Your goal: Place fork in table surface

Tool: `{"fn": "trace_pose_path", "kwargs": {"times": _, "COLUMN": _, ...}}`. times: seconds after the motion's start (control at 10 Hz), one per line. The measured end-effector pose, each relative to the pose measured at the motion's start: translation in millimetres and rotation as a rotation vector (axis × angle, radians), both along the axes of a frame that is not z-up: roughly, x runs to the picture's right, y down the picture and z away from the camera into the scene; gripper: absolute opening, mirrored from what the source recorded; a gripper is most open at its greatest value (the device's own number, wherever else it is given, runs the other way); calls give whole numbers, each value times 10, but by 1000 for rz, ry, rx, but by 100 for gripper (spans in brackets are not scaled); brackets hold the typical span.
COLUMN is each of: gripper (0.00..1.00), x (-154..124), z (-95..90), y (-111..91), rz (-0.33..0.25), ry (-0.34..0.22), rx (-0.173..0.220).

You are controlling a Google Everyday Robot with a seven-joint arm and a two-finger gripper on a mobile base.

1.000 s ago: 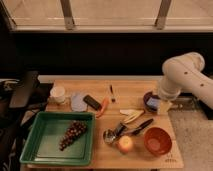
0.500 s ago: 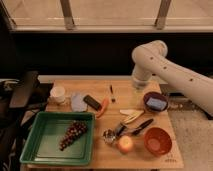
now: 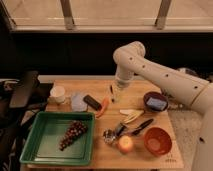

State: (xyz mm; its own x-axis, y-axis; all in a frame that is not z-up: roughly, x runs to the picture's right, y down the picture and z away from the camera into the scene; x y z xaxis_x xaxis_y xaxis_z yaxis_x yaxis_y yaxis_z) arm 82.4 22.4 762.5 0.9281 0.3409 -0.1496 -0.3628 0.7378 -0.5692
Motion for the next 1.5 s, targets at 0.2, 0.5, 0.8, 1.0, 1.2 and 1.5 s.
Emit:
{"fn": "trace_pose_path", "kwargs": {"times": 0.2, "gripper": 65, "x": -4, "z": 9, "y": 4, "rz": 4, "ry": 3, "rx": -1}}
{"fn": "trace_pose_path", "kwargs": {"times": 0.5, "gripper": 65, "x": 1, "z": 61, "y": 26, "rz": 43, "ry": 18, "rx": -12}}
{"fn": "trace_pose_path", "kwargs": {"times": 0.8, "gripper": 65, "x": -86, "z": 275, "y": 102, "rz": 194, "ry": -86, "rx": -153}}
{"fn": "trace_pose_path", "kwargs": {"times": 1.0, "gripper": 65, "x": -231, "z": 341, "y": 83, "rz": 244, "ry": -147, "rx": -214}}
{"fn": "trace_pose_path", "kwargs": {"times": 1.2, "gripper": 65, "x": -253, "z": 415, "y": 48, "rz": 317, "ry": -145, "rx": -190}}
{"fn": "trace_pose_path", "kwargs": {"times": 1.5, "gripper": 65, "x": -284, "z": 482, "y": 28, "rz": 418, "ry": -114, "rx": -141}}
